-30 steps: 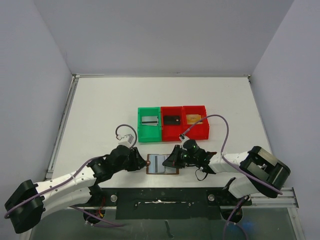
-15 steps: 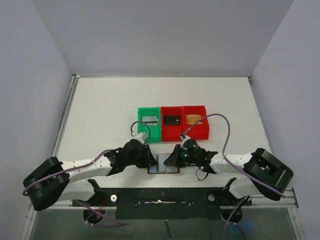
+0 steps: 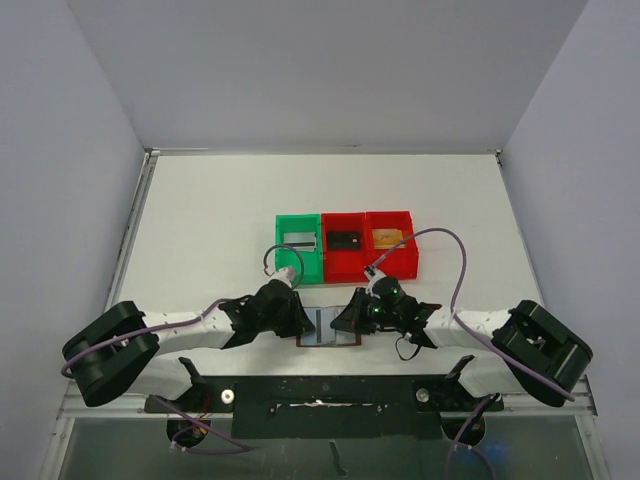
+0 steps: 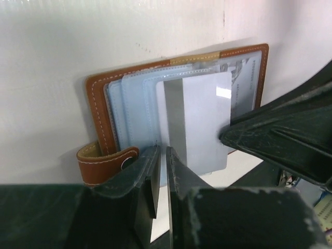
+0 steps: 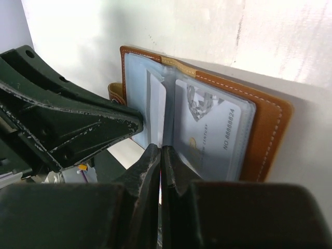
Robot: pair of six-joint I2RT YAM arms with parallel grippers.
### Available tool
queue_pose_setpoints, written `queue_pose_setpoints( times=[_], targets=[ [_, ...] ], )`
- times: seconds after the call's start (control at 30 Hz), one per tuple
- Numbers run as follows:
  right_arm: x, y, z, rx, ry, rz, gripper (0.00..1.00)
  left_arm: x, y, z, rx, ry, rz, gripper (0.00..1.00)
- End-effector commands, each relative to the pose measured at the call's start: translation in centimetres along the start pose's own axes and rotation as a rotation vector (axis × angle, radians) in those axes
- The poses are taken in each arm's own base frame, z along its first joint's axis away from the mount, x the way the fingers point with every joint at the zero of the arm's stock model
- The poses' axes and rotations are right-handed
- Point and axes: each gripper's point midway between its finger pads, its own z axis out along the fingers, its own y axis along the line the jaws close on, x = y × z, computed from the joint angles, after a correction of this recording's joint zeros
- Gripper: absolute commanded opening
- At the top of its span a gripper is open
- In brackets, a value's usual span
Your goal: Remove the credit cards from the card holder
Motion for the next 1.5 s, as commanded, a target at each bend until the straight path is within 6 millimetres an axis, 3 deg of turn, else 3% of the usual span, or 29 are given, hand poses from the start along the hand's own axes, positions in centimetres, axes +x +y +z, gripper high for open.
queue_pose_setpoints(
  times=[0.0,0.3,0.4,0.63,0.77,0.87,1.0,1.17,1.47],
  targets=[
    [-1.3,0.5,-0.9,-0.033,-0.050,-0.016,0.00,-1.6,1.3,0.6,-0.121,-0.075,-0.038,0.10],
    [-1.7,-0.7,-2.2,-0.015,-0.057,-0.026,0.00,-0.8,2.4,0.9,-0.152,-0.053,-0.052,0.08],
    [-1.9,-0.7,-2.3,-0.018,-0.060,-0.033,0.00,-1.5,0.3,0.3,-0.071,-0.064,-0.030,0.11],
    [-2.3,-0.1,-1.4,-0.039,-0.047,-0.034,0.00,-4.6,-6.9,-2.3,0.126,-0.124,0.058,0.34],
    [-2.7,0.3,-0.6,-0.015,-0.047,-0.050,0.00,-4.4,-8.2,-2.1,0.178,-0.099,0.074,0.36],
    [-3.3,0.1,-0.4,0.042,-0.054,-0.065,0.00,-3.4,-7.8,-1.1,0.179,-0.061,0.059,0.35],
    [-3.5,1.1,-0.2,0.006,-0.054,-0.068,0.00,-2.5,-6.9,0.2,0.158,-0.034,0.054,0.26],
    [-3.1,-0.2,-0.2,0.043,-0.051,-0.044,0.00,-1.8,-3.5,1.5,0.011,-0.024,0.070,0.14],
    [-3.5,0.2,-0.6,0.020,-0.066,-0.084,0.01,-0.7,2.3,2.3,-0.294,0.005,0.116,0.04]
  ],
)
